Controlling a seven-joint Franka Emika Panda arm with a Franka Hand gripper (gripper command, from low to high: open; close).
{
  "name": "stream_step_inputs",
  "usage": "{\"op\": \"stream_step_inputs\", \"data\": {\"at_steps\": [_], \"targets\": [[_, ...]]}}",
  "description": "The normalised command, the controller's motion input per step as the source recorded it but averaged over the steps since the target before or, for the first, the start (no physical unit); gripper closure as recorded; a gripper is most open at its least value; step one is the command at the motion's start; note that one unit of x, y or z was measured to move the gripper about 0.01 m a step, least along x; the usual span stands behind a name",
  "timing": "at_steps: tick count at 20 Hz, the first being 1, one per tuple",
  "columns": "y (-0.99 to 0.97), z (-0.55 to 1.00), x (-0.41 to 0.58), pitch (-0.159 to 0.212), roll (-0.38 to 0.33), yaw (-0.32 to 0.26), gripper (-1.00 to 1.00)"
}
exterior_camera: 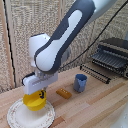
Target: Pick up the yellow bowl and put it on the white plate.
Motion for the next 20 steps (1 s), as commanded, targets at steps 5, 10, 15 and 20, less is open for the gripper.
{"op": "stream_step_inputs", "data": {"at_steps": [5, 10, 15, 20], "targets": [[0.1, -0.41, 0.374, 0.003, -0.018, 0.053, 1.0], [0.0, -0.35, 0.44, 0.0, -0.007, 0.017, 1.0], [0.0, -0.15, 0.304, -0.005, 0.0, -0.007, -1.0], [-0.01, 0.34, 0.043, 0.061, -0.001, 0.007, -1.0]]}}
